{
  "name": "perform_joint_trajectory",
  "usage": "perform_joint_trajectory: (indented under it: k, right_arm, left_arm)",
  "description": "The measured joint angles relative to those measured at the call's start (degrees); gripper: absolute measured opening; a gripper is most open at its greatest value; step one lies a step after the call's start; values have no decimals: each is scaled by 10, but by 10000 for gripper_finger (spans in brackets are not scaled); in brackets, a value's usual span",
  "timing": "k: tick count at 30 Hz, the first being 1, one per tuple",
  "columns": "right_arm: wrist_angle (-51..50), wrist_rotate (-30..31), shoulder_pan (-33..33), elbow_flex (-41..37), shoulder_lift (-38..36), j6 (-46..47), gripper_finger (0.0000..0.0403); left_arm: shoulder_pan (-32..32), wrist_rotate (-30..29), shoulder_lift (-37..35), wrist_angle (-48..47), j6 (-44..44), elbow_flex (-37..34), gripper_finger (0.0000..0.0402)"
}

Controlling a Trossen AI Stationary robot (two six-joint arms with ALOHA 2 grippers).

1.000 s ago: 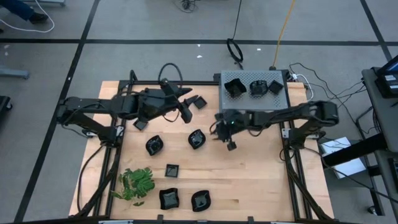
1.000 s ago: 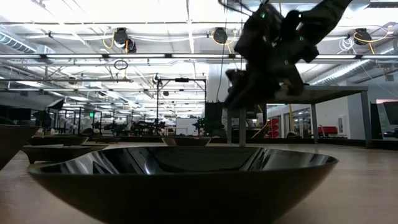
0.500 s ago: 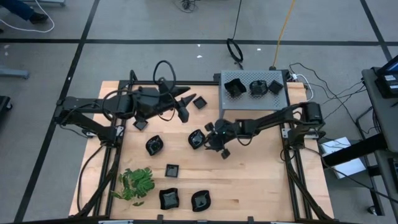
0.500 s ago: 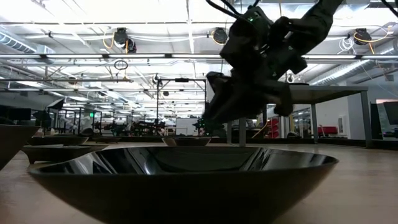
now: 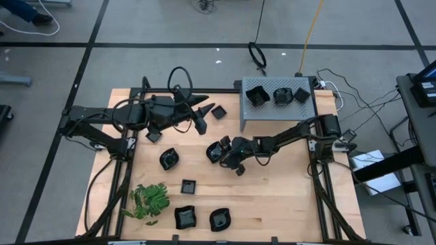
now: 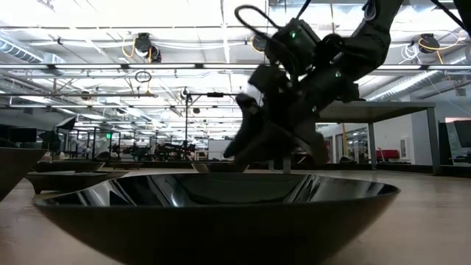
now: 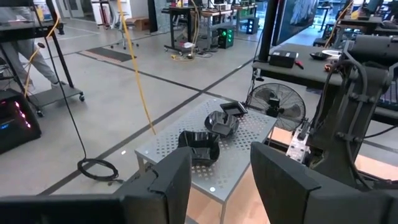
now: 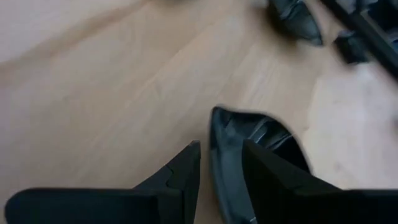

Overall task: Pick & Place Mini shaped plates
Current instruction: Stack the black leaf-shaped plate on top of the black leaf-shaped plate on the shelf

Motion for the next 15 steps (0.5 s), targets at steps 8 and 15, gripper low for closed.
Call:
perform_joint_trajectory:
  k: [8,15]
  right_arm:
    - [5,9,0,0,30,0,105]
    - [18,59,0,0,41,26,102]
  left_arm:
    - [0,0,0,0,0,0,170]
    - [0,0,0,0,0,0,170]
